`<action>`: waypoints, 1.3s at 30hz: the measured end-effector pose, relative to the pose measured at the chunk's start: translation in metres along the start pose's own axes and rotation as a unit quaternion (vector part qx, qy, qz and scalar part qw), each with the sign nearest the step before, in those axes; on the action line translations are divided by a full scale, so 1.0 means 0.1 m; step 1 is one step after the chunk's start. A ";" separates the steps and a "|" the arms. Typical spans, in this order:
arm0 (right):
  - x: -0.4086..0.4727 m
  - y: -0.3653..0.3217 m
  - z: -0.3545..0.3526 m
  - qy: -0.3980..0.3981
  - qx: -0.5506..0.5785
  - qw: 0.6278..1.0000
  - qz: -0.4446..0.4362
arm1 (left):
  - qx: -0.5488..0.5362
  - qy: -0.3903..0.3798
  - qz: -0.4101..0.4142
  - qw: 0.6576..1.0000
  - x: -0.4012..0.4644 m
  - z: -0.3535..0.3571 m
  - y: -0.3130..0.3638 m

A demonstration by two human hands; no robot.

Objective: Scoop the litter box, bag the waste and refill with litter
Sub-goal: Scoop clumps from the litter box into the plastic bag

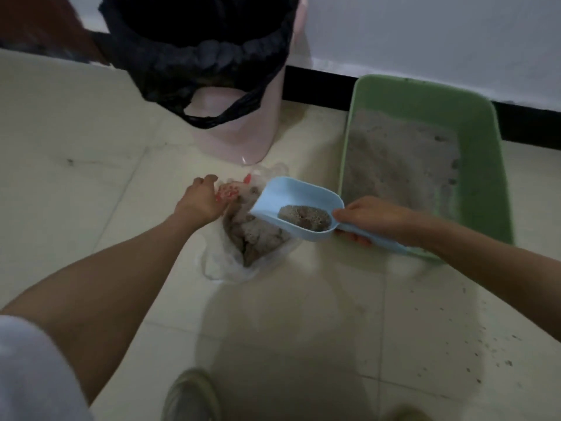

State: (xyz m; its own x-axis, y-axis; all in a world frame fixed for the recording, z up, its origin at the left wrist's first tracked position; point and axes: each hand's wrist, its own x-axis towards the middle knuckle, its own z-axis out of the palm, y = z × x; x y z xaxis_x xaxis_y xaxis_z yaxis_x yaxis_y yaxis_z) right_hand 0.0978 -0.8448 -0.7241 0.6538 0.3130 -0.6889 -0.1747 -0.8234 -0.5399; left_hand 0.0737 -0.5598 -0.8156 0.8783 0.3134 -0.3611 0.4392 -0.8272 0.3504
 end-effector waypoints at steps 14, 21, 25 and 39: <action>-0.16 -0.86 0.21 0.120 -0.510 0.845 -0.109 | -0.006 0.022 -0.053 0.998 -0.05 -0.10 -0.04; -0.19 -0.44 -0.08 0.156 -0.342 0.924 -0.074 | 0.075 0.031 0.027 0.996 -0.07 -0.13 0.09; -0.23 0.02 -0.41 0.160 -0.120 0.980 -0.023 | 0.099 0.062 0.157 0.981 -0.08 -0.11 0.50; -0.20 1.71 -0.72 0.219 0.463 0.836 0.197 | 0.068 0.023 0.177 0.982 -0.20 0.77 1.85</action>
State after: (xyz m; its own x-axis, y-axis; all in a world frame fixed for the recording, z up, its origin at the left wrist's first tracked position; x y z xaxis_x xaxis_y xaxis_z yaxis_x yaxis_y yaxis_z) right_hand 0.1080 -1.0257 -0.7683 0.5830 -0.2664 -0.7676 -0.8021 -0.0383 -0.5959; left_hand 0.1223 -0.7548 -0.8099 0.9803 0.0133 -0.1970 0.0785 -0.9418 0.3270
